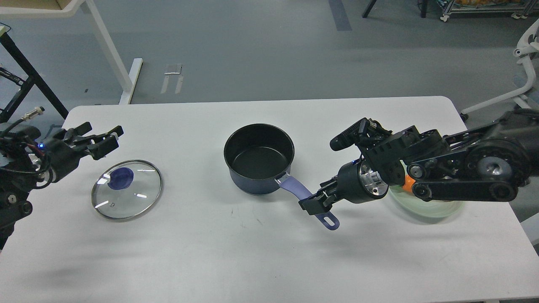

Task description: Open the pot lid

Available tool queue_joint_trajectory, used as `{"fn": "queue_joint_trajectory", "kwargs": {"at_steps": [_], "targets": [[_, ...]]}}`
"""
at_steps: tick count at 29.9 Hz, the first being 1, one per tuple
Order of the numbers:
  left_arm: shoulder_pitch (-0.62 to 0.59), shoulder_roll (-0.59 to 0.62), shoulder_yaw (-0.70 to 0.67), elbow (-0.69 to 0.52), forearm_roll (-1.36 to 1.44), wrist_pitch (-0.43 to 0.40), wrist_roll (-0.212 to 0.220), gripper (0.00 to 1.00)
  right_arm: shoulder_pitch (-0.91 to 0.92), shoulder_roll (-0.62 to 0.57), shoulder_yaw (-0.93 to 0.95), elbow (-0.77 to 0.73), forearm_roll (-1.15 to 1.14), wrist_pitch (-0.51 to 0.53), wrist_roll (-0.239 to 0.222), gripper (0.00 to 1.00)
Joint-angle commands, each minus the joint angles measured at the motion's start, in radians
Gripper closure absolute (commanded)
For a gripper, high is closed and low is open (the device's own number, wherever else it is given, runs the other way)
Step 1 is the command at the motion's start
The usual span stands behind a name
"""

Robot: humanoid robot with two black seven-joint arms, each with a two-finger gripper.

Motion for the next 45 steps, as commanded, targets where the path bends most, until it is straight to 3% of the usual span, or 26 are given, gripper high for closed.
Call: {"fn": "queue_joint_trajectory", "kwargs": {"at_steps": [1, 9, 14, 20, 27, 32, 38, 45], "targets": [[-0.046, 0.000, -0.003, 0.000, -0.114, -0.039, 0.000, 0.01, -0.003, -0.067, 0.106, -0.013, 0.040, -0.007, 0.006, 0.05], [-0.152, -0.015, -0.003, 0.002, -0.565, -0.145, 0.000, 0.01, -0.145, -0.221, 0.511, -0.113, 0.260, -0.004, 0.008, 0.01], [-0.166, -0.075, -0.061, 0.002, -0.825, -0.157, 0.000, 0.01, -0.340, -0.220, 0.811, -0.248, 0.361, -0.024, 0.006, 0.01], [-0.120, -0.100, -0.171, 0.005, -1.054, -0.248, 0.000, 0.01, -0.517, -0.193, 1.106, -0.363, 0.418, -0.067, 0.008, 0.01], [-0.051, -0.103, -0.249, 0.048, -1.324, -0.432, 0.000, 0.01, -0.640, -0.193, 1.191, -0.449, 0.790, -0.057, 0.022, 0.00], [0.006, -0.108, -0.314, 0.066, -1.494, -0.591, 0.000, 0.01, -0.678, -0.187, 1.189, -0.533, 1.017, -0.056, 0.109, 0.00], [0.023, -0.181, -0.380, 0.097, -1.522, -0.653, 0.000, 0.01, -0.701, -0.002, 1.234, -0.734, 1.168, -0.044, 0.178, 0.01], [0.044, -0.256, -0.486, 0.118, -1.522, -0.705, 0.000, 0.00, -0.769, 0.152, 1.435, -0.874, 1.259, 0.001, 0.172, 0.00]]}}
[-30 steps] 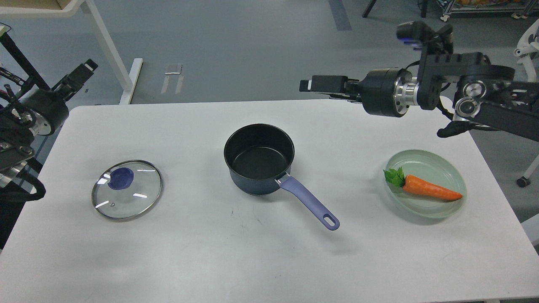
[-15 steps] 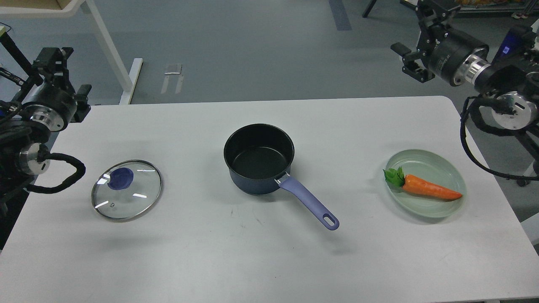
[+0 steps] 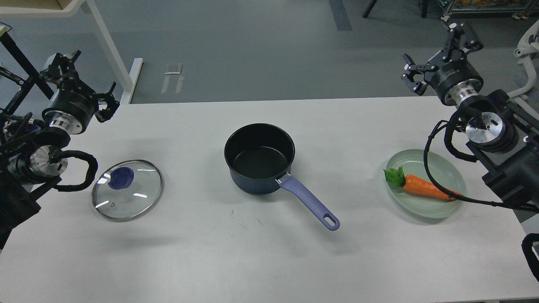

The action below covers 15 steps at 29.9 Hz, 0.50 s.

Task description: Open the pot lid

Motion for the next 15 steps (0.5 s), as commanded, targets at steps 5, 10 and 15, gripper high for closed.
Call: {"fn": "queue_joint_trajectory", "kwargs": {"at_steps": [5, 10, 15], "targets": [[0.004, -0.075, -0.058, 0.046, 0.001, -0.024, 0.000, 0.00, -0.041, 0.073, 0.088, -0.040, 0.022, 0.025, -0.015, 0.02], [0.004, -0.097, -0.098, 0.050, 0.001, -0.015, 0.000, 0.00, -0.061, 0.076, 0.087, -0.040, 0.060, 0.036, -0.015, 0.02], [0.001, -0.090, -0.098, 0.048, 0.004, -0.001, 0.000, 0.00, -0.073, 0.082, 0.084, -0.040, 0.060, 0.022, -0.011, 0.01]]}}
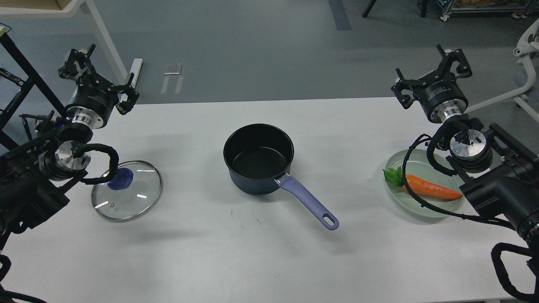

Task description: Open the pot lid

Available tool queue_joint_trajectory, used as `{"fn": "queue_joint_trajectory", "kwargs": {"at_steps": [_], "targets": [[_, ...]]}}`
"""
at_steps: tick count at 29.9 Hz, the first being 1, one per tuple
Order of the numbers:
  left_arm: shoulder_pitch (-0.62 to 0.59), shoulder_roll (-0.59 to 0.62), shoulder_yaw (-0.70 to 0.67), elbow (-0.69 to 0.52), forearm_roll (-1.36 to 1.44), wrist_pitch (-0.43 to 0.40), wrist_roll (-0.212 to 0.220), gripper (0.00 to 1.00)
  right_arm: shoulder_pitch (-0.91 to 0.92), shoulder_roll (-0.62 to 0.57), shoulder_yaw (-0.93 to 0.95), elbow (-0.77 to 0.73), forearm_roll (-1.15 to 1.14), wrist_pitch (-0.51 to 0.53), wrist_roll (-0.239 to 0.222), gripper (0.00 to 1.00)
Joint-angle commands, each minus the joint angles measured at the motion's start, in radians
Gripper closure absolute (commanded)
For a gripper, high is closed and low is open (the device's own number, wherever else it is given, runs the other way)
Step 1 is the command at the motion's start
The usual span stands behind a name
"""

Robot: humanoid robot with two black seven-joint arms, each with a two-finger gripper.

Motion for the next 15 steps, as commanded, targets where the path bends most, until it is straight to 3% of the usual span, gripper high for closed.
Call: {"fn": "queue_joint_trajectory", "kwargs": {"at_steps": [1, 15], "targets": [[-0.003, 0.010, -0.001, -0.001, 0.003, 0.015, 0.000, 0.00, -0.005, 0.002, -0.006, 0.002, 0.001, -0.010, 0.003, 0.01], [-0.006, 0.030, -0.002, -0.004, 0.005, 0.035, 0.000, 0.00, 0.007, 0.001, -0.017, 0.017, -0.009, 0.004, 0.012, 0.00]]}}
